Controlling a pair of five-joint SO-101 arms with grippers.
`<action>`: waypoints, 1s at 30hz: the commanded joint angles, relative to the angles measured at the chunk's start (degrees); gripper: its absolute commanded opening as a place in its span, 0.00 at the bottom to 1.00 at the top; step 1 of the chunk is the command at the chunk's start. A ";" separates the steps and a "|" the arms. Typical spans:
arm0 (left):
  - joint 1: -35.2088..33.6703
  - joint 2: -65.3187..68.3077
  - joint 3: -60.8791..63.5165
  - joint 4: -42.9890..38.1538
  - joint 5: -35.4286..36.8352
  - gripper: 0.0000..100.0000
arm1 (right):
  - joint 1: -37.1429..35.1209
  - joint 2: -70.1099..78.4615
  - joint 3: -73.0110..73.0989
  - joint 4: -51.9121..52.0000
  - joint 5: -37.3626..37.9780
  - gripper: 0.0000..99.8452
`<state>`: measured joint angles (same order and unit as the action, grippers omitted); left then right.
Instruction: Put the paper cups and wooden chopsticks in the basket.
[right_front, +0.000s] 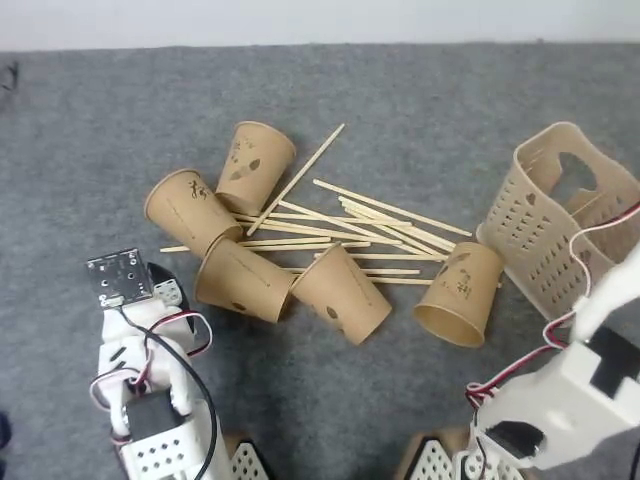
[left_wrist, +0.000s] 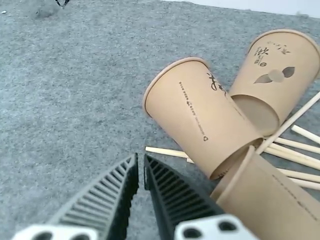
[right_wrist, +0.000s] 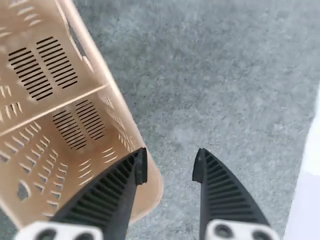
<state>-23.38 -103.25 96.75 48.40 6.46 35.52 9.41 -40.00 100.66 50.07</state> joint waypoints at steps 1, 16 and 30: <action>0.26 -0.97 -0.40 -1.32 0.18 0.02 | -1.45 -4.53 0.62 1.89 0.62 0.17; 0.26 -0.97 -0.40 -1.32 0.18 0.02 | -6.64 0.04 13.45 -7.78 0.70 0.08; 0.26 -0.97 -0.40 -1.32 0.18 0.02 | -13.14 2.77 13.27 -10.51 -12.13 0.01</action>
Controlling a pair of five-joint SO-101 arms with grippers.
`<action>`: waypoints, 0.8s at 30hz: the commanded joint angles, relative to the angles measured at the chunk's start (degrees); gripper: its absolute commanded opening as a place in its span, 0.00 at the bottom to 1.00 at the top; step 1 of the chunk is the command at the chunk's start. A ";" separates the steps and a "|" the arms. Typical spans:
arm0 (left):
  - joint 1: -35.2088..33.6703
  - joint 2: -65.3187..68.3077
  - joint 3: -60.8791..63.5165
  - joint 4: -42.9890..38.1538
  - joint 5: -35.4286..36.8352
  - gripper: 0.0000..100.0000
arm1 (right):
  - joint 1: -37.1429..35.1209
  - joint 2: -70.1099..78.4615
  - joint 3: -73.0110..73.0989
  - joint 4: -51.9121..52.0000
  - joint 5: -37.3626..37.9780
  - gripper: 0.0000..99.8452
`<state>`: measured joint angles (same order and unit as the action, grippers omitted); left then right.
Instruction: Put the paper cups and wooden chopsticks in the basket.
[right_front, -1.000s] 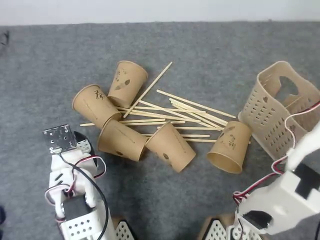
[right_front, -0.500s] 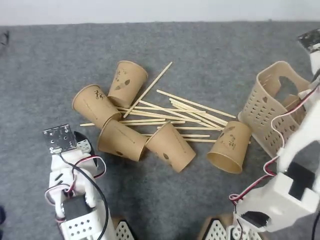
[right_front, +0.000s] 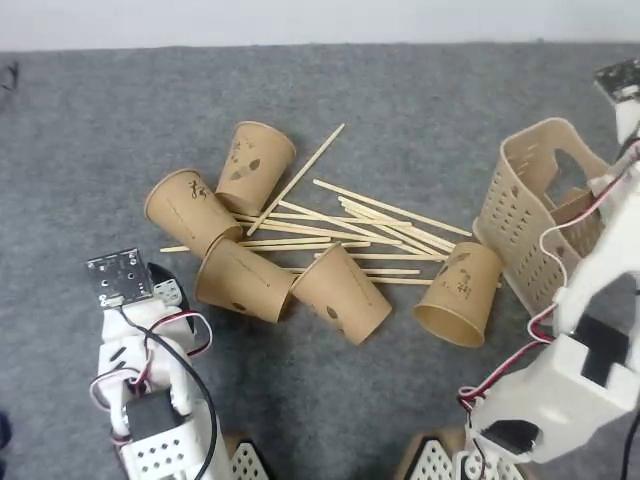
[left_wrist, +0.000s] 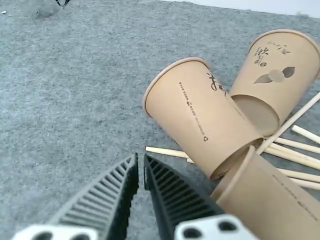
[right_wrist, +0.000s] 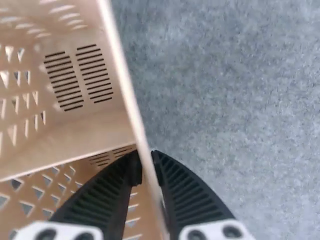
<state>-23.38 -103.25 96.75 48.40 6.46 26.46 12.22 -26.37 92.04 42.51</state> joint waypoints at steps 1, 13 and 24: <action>0.26 -0.97 -0.40 -1.32 0.18 0.02 | -5.05 -0.04 -0.44 -2.24 -5.89 0.01; 0.26 -0.97 -0.40 -1.23 0.18 0.02 | -9.80 11.91 -18.11 4.09 -18.20 0.01; 0.26 -0.97 -0.40 -1.23 0.18 0.02 | -13.41 15.25 -37.01 10.51 -17.76 0.27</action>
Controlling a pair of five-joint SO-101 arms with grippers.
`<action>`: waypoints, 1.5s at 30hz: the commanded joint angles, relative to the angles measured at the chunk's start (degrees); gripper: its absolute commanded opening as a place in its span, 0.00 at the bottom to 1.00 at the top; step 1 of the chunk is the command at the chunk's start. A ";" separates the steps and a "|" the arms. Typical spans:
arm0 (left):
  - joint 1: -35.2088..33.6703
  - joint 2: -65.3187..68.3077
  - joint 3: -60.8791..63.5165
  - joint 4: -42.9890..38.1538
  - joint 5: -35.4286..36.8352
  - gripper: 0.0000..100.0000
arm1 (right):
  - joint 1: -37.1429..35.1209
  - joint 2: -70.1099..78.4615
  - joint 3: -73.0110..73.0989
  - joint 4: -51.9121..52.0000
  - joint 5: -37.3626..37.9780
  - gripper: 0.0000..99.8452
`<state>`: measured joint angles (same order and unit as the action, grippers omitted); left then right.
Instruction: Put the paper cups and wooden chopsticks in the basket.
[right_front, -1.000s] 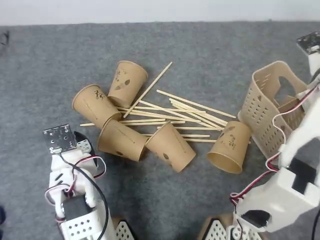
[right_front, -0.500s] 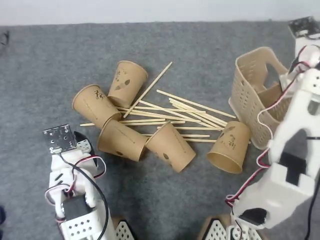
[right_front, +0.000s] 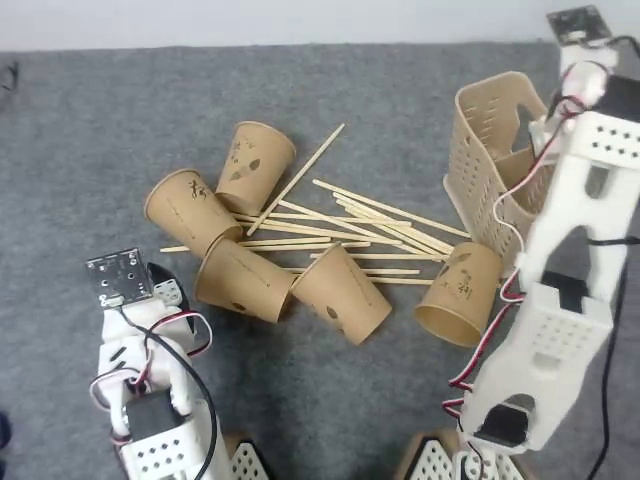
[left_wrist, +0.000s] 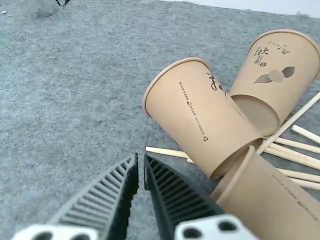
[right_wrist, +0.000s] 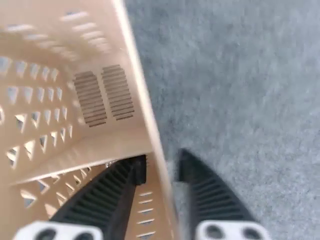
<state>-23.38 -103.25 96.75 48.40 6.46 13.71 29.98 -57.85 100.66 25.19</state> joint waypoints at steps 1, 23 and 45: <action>0.26 -0.97 -0.40 -1.23 0.18 0.02 | -0.66 -3.56 -5.89 1.89 -0.44 0.29; 0.26 -0.97 -0.40 -1.32 0.18 0.02 | -1.10 -62.02 50.73 -0.40 15.21 0.13; 0.35 -0.97 -0.40 -1.32 0.18 0.02 | -9.19 -134.81 133.98 -17.27 34.02 0.25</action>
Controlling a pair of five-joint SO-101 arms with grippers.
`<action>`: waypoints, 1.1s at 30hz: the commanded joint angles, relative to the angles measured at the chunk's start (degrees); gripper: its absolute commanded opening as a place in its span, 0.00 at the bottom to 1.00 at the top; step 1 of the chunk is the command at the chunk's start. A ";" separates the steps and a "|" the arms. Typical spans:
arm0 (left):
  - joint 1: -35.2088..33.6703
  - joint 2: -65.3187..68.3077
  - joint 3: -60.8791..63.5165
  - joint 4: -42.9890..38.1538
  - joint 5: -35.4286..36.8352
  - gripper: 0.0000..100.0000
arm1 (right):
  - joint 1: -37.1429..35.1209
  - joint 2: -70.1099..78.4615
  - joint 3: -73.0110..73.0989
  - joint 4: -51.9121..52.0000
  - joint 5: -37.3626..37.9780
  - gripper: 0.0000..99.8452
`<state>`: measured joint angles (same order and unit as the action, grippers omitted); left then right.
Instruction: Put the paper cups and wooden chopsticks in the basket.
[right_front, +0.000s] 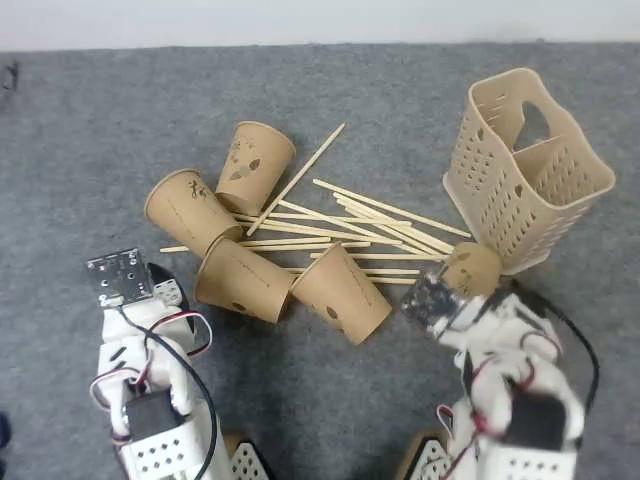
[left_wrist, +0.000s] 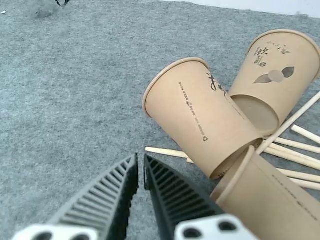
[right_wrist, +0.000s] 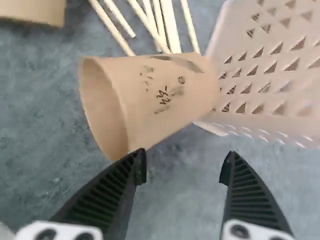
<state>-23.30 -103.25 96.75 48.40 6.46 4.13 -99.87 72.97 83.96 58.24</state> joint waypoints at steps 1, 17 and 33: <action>0.26 -0.97 -0.40 -1.32 0.18 0.02 | 1.01 -3.82 3.96 -0.57 1.05 0.25; 0.26 -0.97 -0.40 -1.41 0.18 0.02 | -0.13 -2.68 -7.03 2.86 -0.26 0.25; 0.26 -0.97 -0.40 -1.32 0.18 0.02 | -10.59 25.19 -13.98 -0.84 -8.26 0.25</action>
<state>-23.38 -103.25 96.75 48.40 6.46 -5.71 -77.80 61.98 85.19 52.00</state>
